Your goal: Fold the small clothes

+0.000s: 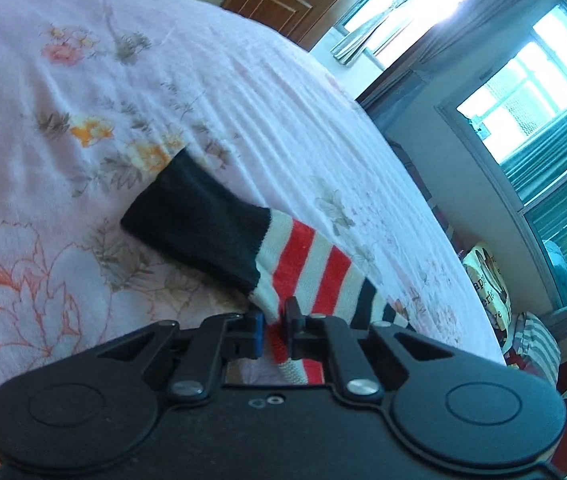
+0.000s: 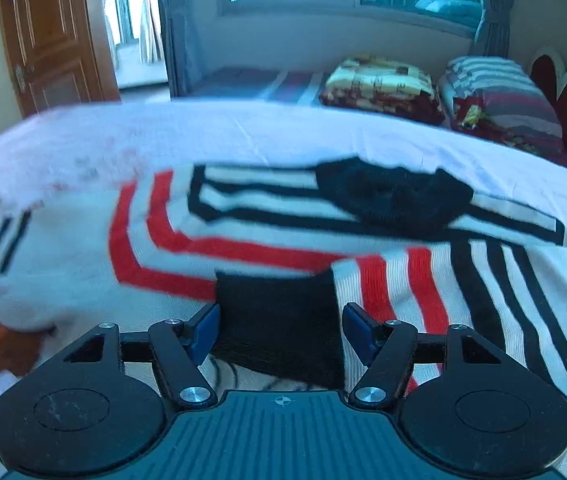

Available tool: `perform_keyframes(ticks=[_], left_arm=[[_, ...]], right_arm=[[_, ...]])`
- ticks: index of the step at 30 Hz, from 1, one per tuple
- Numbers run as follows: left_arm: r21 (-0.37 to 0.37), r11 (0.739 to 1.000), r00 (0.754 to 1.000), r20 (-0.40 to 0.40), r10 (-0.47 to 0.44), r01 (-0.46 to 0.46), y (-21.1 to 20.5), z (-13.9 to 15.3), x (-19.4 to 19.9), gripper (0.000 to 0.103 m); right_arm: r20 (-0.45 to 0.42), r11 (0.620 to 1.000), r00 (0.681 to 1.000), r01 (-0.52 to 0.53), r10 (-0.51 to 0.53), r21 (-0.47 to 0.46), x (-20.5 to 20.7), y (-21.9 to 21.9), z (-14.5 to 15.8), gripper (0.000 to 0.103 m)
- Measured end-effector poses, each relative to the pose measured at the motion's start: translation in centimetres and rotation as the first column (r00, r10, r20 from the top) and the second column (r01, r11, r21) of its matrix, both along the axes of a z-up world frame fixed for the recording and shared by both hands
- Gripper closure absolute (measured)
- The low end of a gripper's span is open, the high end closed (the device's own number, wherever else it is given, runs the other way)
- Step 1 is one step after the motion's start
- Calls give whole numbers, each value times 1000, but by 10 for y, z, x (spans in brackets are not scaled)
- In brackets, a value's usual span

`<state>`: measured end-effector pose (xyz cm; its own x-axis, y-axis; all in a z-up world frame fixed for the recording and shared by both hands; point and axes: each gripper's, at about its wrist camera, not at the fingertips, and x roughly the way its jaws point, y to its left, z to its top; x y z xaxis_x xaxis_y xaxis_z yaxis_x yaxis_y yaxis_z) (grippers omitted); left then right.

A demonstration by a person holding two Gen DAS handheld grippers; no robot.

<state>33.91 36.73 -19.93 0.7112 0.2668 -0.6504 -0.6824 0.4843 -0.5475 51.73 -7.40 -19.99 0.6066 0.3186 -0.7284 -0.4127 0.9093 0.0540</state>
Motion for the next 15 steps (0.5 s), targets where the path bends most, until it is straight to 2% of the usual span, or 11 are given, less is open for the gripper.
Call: perform_keyframes(ticks=[2, 5, 8, 10, 12, 15], left_arm=[[41, 999, 1000, 16, -23, 23, -9, 11, 4, 98], [126, 988, 994, 44, -99, 92, -29, 34, 15, 98], [219, 955, 974, 67, -217, 197, -59, 60, 31, 98], [272, 920, 947, 75, -312, 282, -88, 75, 45, 98], [297, 882, 910, 85, -407, 366, -119, 86, 62, 98], [319, 804, 830, 84, -551, 502, -174, 94, 88, 98]], right_arm=[[8, 1000, 1000, -10, 10, -5, -1, 1, 2, 37], [-9, 995, 1000, 25, -24, 92, 1, -14, 12, 37], [14, 993, 999, 29, -31, 112, -2, -24, 22, 37], [24, 992, 999, 34, -37, 118, -4, -31, 28, 37], [31, 991, 998, 49, -53, 128, -5, -41, 33, 37], [36, 987, 996, 78, -84, 143, -8, -60, 40, 37]])
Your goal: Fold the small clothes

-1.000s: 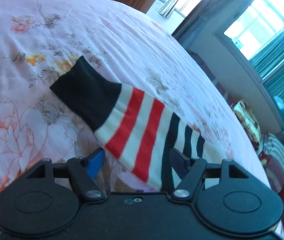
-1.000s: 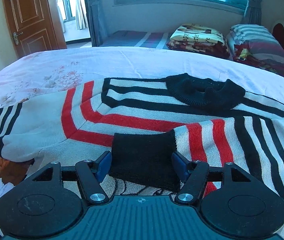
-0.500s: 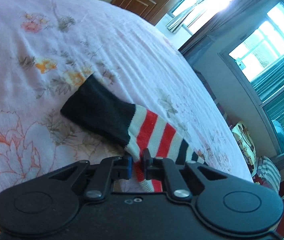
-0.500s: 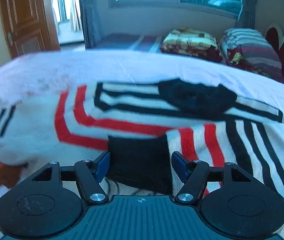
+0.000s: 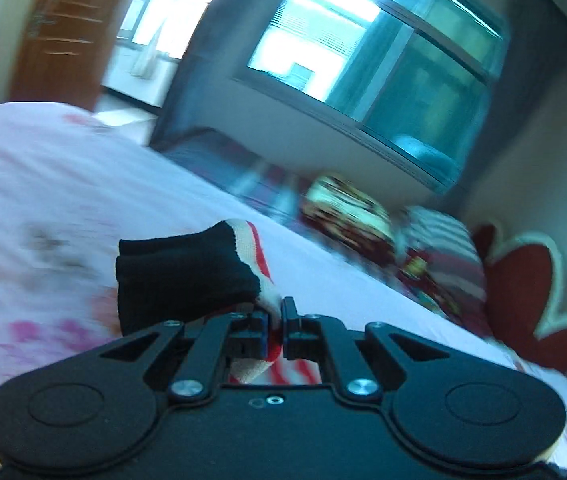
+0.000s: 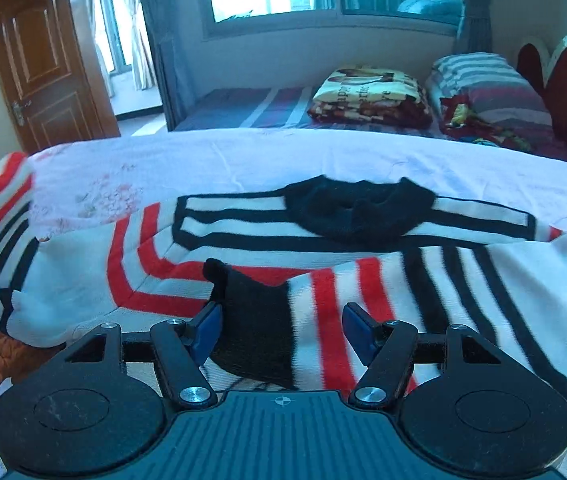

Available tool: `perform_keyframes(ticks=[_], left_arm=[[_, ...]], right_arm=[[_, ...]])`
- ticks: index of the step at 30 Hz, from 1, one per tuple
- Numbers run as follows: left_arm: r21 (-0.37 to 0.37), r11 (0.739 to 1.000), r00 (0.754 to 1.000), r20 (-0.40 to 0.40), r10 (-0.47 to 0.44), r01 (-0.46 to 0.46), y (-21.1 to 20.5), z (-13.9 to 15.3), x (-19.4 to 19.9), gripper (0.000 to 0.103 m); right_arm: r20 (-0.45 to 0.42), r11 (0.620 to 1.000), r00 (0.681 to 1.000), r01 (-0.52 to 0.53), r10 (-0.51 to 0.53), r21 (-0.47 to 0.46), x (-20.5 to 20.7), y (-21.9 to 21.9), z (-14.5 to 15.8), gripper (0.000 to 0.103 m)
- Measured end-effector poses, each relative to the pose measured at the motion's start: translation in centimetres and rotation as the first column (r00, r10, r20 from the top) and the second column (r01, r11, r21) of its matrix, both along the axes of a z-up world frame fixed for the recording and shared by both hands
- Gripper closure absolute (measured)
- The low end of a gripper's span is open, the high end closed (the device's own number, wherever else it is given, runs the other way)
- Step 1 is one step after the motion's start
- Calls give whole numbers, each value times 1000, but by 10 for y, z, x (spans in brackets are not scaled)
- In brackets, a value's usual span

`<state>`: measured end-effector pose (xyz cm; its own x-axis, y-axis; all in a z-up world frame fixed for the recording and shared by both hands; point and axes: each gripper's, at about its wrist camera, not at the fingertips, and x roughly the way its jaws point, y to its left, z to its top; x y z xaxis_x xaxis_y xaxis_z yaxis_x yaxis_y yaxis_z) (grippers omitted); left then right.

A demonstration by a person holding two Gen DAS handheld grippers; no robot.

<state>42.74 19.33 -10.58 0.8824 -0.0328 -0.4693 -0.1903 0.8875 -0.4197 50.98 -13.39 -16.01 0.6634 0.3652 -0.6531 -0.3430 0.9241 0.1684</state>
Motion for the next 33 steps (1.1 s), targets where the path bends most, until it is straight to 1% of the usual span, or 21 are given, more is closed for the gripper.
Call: perform_keyframes(ticks=[2, 4, 5, 7, 9, 14, 17, 18, 19, 20, 21, 22, 23, 24, 25, 27, 28, 31, 33], left_arm=[[-2, 995, 995, -7, -104, 104, -39, -3, 16, 98], [-2, 983, 983, -6, -184, 184, -75, -10, 27, 98], [-2, 977, 977, -4, -213, 213, -89, -14, 32, 98], [-6, 969, 969, -4, -248, 248, -110, -20, 38, 98], [-31, 960, 961, -15, -278, 277, -124, -26, 43, 98], [2, 923, 921, -67, -384, 385, -162, -46, 47, 98], [-6, 903, 895, -123, -428, 431, -183, -63, 47, 97], [-11, 896, 886, -143, -441, 444, -188, -68, 47, 93], [-21, 892, 879, -163, -448, 451, -191, -71, 44, 80], [-33, 889, 874, -172, -455, 456, -193, -70, 39, 73], [-35, 888, 873, -171, -457, 458, -193, -67, 36, 57], [-28, 888, 873, -166, -458, 460, -192, -63, 34, 33], [-16, 889, 878, -154, -454, 457, -191, -57, 29, 23], [-5, 890, 881, -141, -452, 456, -189, -53, 27, 16], [6, 887, 880, -136, -456, 461, -192, -46, 29, 16], [3, 882, 873, -144, -466, 471, -186, -39, 28, 16], [1, 883, 875, -143, -464, 468, -187, -35, 26, 16], [18, 894, 888, -128, -442, 448, -171, -21, 18, 16], [37, 912, 908, -119, -402, 409, -153, -16, 12, 16]], right_arm=[[-22, 999, 1000, -13, 13, 30, 0, -11, 1, 37], [-65, 994, 996, -62, 68, 88, -2, -17, -1, 36], [-72, 991, 993, -84, 91, 101, -4, -15, -3, 36], [-64, 988, 990, -121, 127, 92, -11, -11, -4, 36], [-44, 990, 992, -111, 115, 87, -19, -18, -2, 36], [-64, 995, 998, -5, 12, 102, -18, -62, -4, 36], [-56, 996, 998, 21, -16, 81, -22, -79, 0, 36], [-54, 997, 998, 19, -15, 72, -24, -81, 1, 36], [-51, 998, 999, 17, -14, 65, -26, -82, 2, 36], [-52, 998, 999, 14, -11, 65, -28, -82, 2, 36], [-56, 997, 998, 11, -7, 71, -30, -83, 2, 36], [-58, 997, 998, 9, -4, 77, -31, -82, 2, 36], [-59, 996, 998, 4, 1, 84, -32, -82, 1, 36], [-58, 996, 998, -2, 7, 87, -34, -80, 2, 36], [-56, 996, 998, -8, 12, 85, -34, -76, 2, 36], [-50, 996, 998, -23, 27, 82, -36, -68, 4, 36], [-45, 996, 998, -32, 35, 79, -37, -64, 5, 36], [-33, 997, 998, -59, 61, 58, -38, -47, 9, 36], [-28, 997, 998, -64, 65, 32, -38, -34, 8, 36]])
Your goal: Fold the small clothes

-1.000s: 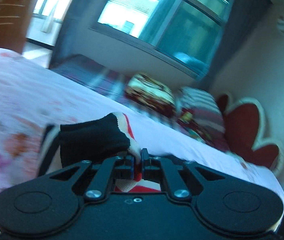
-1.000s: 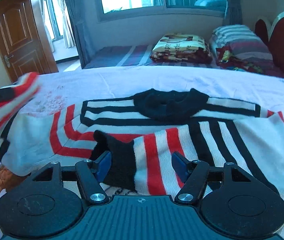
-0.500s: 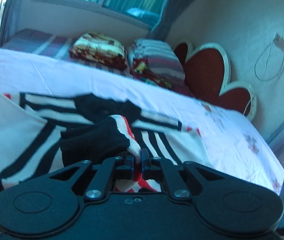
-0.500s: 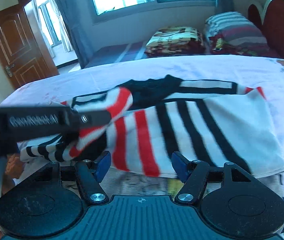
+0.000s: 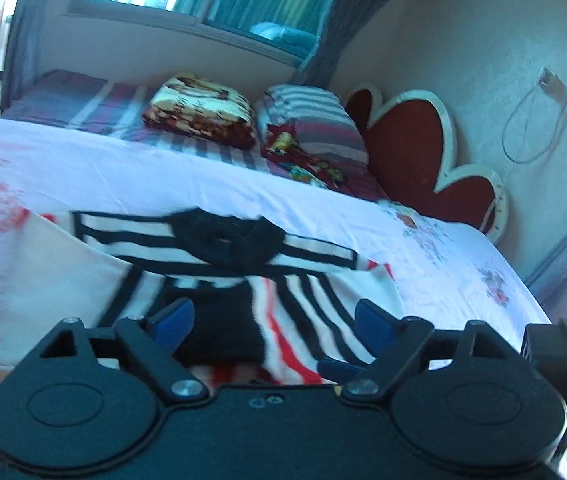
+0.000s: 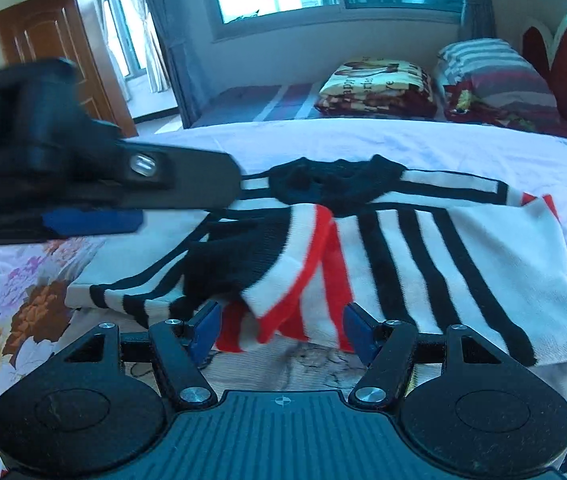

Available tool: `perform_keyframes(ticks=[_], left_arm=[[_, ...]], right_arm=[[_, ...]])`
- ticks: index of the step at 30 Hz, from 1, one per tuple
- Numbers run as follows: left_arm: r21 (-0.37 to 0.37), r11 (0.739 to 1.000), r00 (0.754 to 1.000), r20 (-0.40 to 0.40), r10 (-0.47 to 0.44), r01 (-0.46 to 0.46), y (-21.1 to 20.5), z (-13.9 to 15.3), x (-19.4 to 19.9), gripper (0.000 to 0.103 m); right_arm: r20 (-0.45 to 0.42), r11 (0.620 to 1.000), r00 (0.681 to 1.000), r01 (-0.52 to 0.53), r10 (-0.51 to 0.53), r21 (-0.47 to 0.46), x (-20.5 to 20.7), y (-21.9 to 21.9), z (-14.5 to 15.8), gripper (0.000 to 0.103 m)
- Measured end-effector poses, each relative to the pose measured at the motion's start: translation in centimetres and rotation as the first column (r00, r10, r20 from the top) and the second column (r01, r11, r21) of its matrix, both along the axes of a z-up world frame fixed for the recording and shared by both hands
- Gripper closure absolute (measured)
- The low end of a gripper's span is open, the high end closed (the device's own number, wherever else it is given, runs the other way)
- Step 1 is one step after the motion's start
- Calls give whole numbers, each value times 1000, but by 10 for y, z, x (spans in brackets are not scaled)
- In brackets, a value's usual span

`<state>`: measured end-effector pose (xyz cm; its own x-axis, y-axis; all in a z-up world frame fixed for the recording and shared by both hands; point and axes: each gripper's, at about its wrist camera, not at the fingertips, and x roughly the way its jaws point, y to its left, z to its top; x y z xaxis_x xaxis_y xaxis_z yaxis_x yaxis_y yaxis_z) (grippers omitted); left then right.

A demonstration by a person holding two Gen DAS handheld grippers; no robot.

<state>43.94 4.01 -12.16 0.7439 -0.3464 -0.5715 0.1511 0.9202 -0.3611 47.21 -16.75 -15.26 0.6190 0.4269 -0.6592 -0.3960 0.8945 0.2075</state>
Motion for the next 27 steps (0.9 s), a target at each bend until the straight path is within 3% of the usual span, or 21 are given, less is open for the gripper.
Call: perform_keyframes(ticks=[3, 7, 8, 9, 10, 14, 17, 21, 24, 25, 27], left_arm=[[53, 992, 994, 3, 111, -111, 31, -2, -3, 16], [136, 955, 963, -11, 268, -264, 68, -21, -1, 18], [150, 946, 956, -23, 294, -287, 74, -27, 0, 19], [154, 941, 949, -46, 313, -303, 80, -35, 3, 23], [154, 938, 943, -70, 324, -311, 83, -43, 7, 25], [187, 932, 927, -161, 339, -309, 88, -74, 21, 34], [183, 935, 930, -155, 334, -305, 89, -79, 19, 34], [167, 946, 936, -176, 305, -277, 87, -85, 16, 33], [172, 947, 938, -174, 299, -270, 84, -89, 15, 35], [173, 948, 939, -173, 297, -268, 84, -89, 14, 36], [172, 949, 940, -173, 294, -265, 84, -89, 14, 38]], right_arm=[[9, 998, 1000, 15, -14, -63, 12, 18, -8, 36], [43, 987, 999, 29, -22, -158, 24, 32, -19, 37], [50, 986, 998, 33, -25, -162, 25, 32, -20, 46], [48, 987, 998, 35, -28, -158, 28, 31, -20, 87], [43, 988, 998, 53, -47, -146, 30, 28, -19, 97], [9, 991, 991, 137, -137, 4, 39, -5, -5, 97], [-9, 972, 975, 223, -223, 74, 42, -35, 8, 97], [-145, 958, 954, 276, -263, 75, 51, -62, -13, 97], [-147, 959, 954, 274, -261, 78, 50, -66, -14, 96], [-134, 958, 954, 278, -267, 67, 50, -66, -11, 93], [-103, 954, 952, 296, -290, 48, 49, -67, -5, 62]])
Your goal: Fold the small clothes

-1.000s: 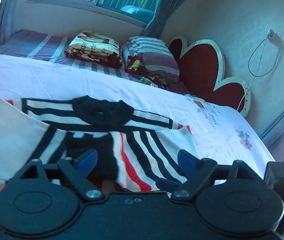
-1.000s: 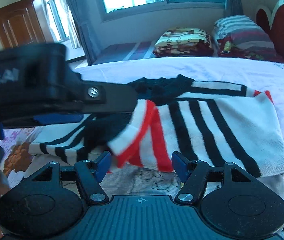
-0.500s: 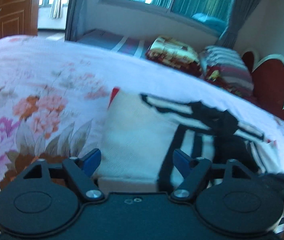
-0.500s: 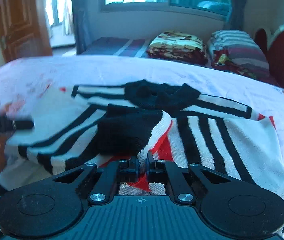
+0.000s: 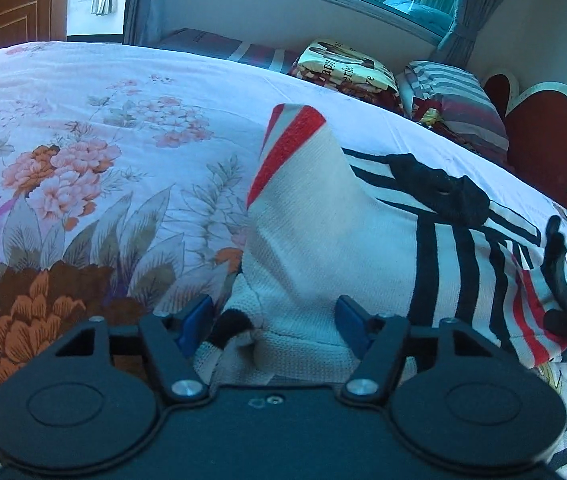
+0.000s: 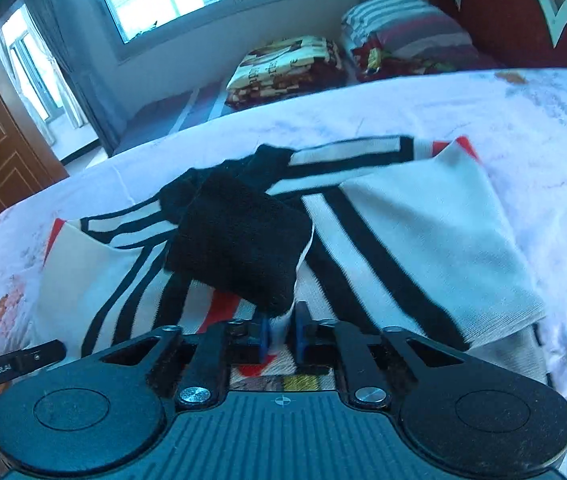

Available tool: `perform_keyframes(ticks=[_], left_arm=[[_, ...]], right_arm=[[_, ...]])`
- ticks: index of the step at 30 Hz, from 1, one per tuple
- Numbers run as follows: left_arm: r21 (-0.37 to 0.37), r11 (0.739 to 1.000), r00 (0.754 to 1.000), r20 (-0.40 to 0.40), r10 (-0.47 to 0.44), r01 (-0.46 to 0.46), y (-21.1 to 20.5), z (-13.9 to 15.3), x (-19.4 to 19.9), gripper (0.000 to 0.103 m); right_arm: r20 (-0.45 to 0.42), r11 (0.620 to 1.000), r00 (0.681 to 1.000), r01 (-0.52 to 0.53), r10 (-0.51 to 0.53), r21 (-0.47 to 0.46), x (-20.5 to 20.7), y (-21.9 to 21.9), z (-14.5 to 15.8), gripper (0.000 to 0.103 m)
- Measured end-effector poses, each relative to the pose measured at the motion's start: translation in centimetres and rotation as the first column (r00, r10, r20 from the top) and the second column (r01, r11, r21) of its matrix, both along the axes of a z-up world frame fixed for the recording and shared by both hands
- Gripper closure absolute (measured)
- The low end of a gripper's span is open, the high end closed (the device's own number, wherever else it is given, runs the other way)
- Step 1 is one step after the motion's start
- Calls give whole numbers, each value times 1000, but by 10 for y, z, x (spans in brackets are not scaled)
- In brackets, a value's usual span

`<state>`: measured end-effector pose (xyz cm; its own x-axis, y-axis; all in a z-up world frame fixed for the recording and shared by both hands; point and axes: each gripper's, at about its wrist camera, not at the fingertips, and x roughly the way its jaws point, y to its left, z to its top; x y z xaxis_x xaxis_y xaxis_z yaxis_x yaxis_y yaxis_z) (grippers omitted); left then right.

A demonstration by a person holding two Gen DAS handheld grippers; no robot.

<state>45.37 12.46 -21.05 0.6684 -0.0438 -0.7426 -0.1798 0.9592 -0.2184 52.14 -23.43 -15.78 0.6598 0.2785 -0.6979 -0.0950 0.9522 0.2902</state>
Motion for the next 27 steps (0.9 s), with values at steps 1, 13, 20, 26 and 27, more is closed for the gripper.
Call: perform_keyframes(ticks=[1, 13, 20, 26, 27], left_arm=[[-1, 1000, 1000, 0, 0, 0, 1, 0, 0, 39], [0, 1000, 1000, 3, -1, 1, 0, 2, -1, 39], [-16, 1000, 1000, 13, 15, -15, -2, 4, -1, 42], [-6, 1000, 1000, 11, 16, -16, -6, 0, 3, 41], [3, 1000, 1000, 12, 14, -14, -7, 0, 4, 41]], right_arm=[[12, 1000, 1000, 12, -12, 7, 0, -2, 2, 52], [-25, 997, 997, 80, -80, 17, 5, -34, -7, 88], [172, 998, 985, -11, 22, -61, -5, -25, 19, 97], [38, 996, 999, 14, -11, -94, 10, -43, -20, 97], [17, 994, 1000, 17, -15, -111, 9, -44, -29, 97]])
